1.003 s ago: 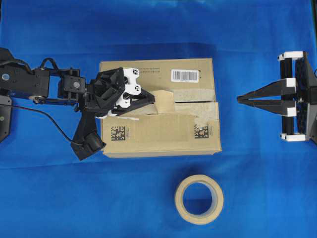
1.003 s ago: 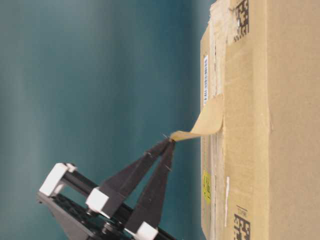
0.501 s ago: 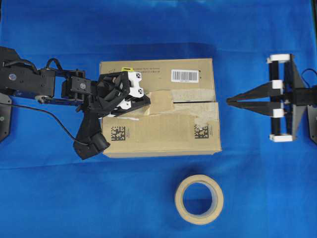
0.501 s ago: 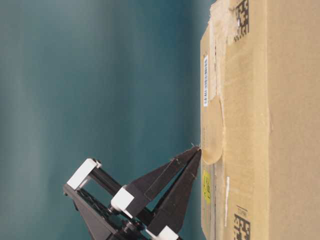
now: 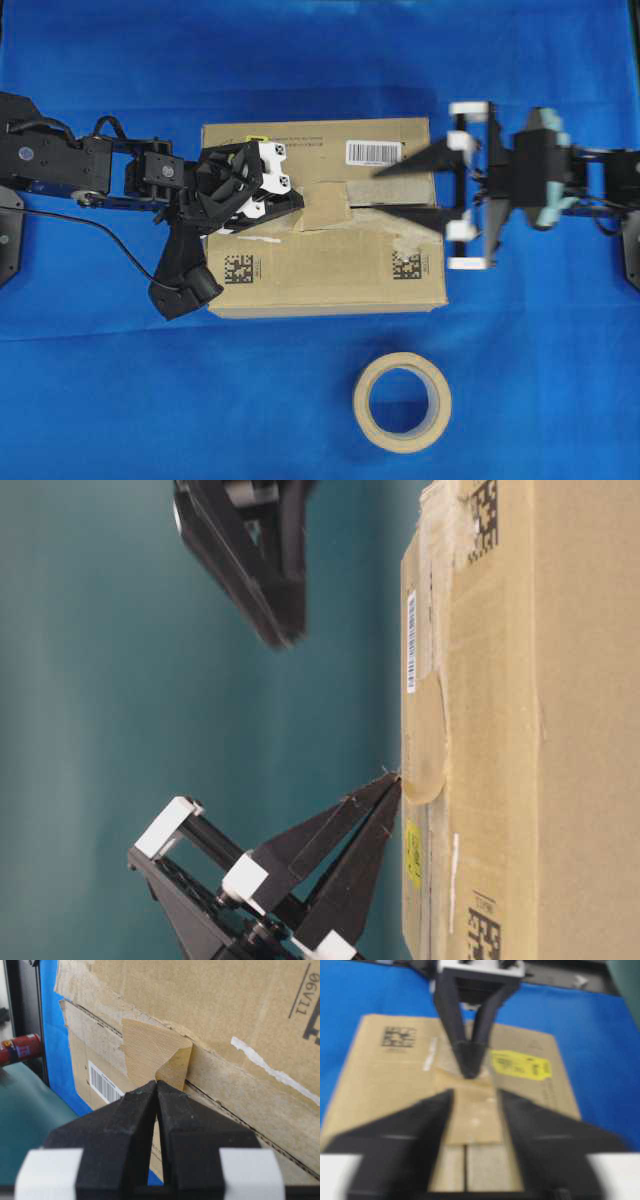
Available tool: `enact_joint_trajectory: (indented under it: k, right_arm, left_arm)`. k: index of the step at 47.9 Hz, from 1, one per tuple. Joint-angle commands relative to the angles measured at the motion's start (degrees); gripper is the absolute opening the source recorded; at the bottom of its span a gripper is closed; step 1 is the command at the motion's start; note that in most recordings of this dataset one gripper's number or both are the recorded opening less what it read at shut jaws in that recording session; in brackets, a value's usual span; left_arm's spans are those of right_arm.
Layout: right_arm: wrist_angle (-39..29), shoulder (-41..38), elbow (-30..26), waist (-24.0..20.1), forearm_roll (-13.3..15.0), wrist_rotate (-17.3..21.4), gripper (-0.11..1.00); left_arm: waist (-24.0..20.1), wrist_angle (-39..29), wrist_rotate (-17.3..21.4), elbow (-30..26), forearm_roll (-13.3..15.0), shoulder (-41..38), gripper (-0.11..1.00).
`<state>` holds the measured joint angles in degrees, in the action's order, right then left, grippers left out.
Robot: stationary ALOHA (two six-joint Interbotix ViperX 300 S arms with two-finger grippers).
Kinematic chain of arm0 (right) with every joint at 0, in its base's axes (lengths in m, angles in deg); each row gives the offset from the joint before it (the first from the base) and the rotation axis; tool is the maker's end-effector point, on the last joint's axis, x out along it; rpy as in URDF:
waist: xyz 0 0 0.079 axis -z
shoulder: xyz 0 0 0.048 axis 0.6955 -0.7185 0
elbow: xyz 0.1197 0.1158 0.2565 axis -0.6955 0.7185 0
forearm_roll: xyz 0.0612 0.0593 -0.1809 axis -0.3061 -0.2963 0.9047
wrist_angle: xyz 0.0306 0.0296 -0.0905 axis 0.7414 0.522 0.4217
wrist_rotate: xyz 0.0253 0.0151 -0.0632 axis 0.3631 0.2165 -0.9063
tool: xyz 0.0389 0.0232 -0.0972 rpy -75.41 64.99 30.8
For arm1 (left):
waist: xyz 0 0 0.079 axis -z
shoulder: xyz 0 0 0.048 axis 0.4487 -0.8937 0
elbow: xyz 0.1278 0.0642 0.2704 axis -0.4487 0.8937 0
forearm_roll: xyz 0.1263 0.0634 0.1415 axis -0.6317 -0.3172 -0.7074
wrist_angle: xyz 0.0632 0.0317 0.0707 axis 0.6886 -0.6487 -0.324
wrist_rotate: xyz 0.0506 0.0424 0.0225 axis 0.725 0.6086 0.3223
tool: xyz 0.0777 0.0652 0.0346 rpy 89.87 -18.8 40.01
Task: Apply tape along the seams of the closed cardboard box to seal it securely.
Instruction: 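Bring the right gripper onto the seam tape beside the left gripper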
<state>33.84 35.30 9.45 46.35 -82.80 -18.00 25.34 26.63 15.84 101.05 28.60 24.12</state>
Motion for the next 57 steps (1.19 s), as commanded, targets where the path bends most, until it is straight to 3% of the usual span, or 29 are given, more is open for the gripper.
enact_joint_trajectory:
  k: [1,16,57]
  right_arm:
    - [-0.35,-2.02,-3.78,0.18,-0.18,0.09,0.66]
    - [-0.09,-7.21,-7.12,0.18,-0.09,0.26,0.42]
    - [-0.44,-15.21,-8.96,0.7,-0.35,0.62,0.4]
  left_arm:
    - [-0.09,0.26,0.0,-0.97,0.18,0.53,0.0]
    - [-0.09,0.26,-0.44,-0.88,0.18,0.53,0.0]
    - [-0.18,-1.49,-0.88,-0.88,0.09,0.62,0.0]
